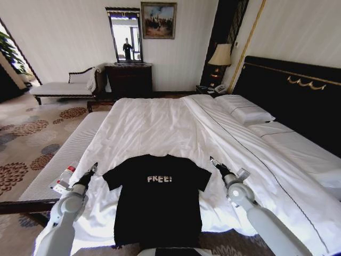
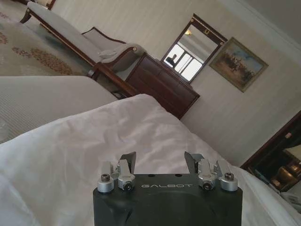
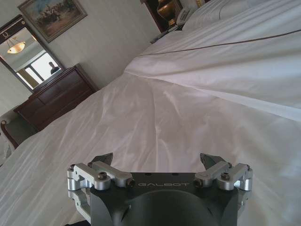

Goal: Fold the clothes on the bed.

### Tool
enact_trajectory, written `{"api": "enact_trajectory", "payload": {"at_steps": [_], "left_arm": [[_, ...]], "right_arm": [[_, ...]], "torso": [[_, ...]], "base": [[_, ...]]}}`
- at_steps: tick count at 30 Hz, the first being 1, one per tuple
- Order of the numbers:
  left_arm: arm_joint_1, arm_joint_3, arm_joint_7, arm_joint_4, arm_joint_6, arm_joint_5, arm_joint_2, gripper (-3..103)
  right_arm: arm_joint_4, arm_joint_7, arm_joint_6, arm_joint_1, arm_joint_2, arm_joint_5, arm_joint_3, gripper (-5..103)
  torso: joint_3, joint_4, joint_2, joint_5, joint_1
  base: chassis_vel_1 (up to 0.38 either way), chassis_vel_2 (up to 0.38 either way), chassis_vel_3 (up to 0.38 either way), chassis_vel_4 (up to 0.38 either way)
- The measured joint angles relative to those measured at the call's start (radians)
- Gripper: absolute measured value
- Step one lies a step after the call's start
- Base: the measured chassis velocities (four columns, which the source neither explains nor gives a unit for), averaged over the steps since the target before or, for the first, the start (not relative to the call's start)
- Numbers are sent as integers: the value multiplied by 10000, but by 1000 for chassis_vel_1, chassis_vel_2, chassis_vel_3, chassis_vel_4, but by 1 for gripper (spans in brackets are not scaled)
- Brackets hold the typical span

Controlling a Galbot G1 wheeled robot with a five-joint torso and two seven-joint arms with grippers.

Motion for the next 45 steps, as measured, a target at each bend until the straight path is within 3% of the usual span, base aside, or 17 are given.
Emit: {"api": "enact_trajectory", "payload": {"at_steps": [2, 4, 8, 11, 18, 21, 23, 25, 33, 35, 38, 40, 45], "left_arm": [[418, -458, -113, -947, 40, -359, -100, 72], [582, -655, -18, -1089, 21, -320, -165, 77], [1010, -1094, 221, -642, -252, 24, -395, 88], [1528, -1604, 439, -46, -455, -362, -530, 99], [1792, -2004, 478, -128, -495, -686, -527, 100], [1843, -2037, 457, -537, -462, -716, -636, 100], [1858, -2038, 463, -617, -450, -713, -657, 100], [2025, -2144, 581, -1084, -395, -682, -715, 100], [2157, -2141, 585, -1265, -382, -535, -833, 100], [2175, -2057, 589, -1290, -381, -430, -906, 100], [2182, -1819, 592, -1419, -381, -152, -1110, 100], [2182, -1780, 588, -1447, -380, -108, -1139, 100], [2194, -1676, 566, -1544, -381, 25, -1214, 100]], "right_arm": [[146, -126, -230, -69, 31, 328, 41, 100], [166, -130, -272, -108, 75, 366, 57, 100], [161, -88, -310, -282, 299, 268, 144, 100], [79, 36, -316, -589, 560, -58, 336, 100], [-508, -181, -574, -730, 430, -321, 390, 100], [-1318, -1128, -1213, -553, 322, -249, 276, 100], [-1464, -1298, -1293, -513, 325, -262, 258, 100], [-2270, -2202, -1537, -162, 508, -223, 227, 100], [-2834, -2526, -1339, 85, 649, -234, 197, 100], [-2910, -2570, -1290, 93, 683, -252, 192, 97], [-3111, -2628, -1171, 166, 799, -188, 181, 83], [-3130, -2629, -1156, 179, 822, -131, 182, 83], [-3105, -2651, -1128, 102, 864, -16, 204, 62]], "torso": [[0, 1, 1, 1, -1], [0, 2, 1, 1, -1], [-1, 3, 0, -3, -2], [0, 5, 0, -5, -1], [-1, 1, 1, -4, -2], [0, 0, 0, -2, 0], [1, 1, 0, 0, -1], [0, 1, 1, 0, -2], [0, 2, 0, -1, -1], [0, 1, 0, -2, -1], [0, 1, 1, -3, -1], [0, 1, 0, -2, -1], [0, 1, 0, -1, -1]], "base": [[0, 0, 0, 0], [0, 0, 0, 0], [0, 0, 0, 0], [0, 0, 0, 0], [0, 0, 0, 0], [0, 0, 0, 0], [0, 0, 0, 0], [0, 0, 0, 0], [0, 0, 0, 0], [0, 0, 0, 0], [0, 0, 0, 0], [0, 0, 0, 0], [0, 0, 0, 0]]}}
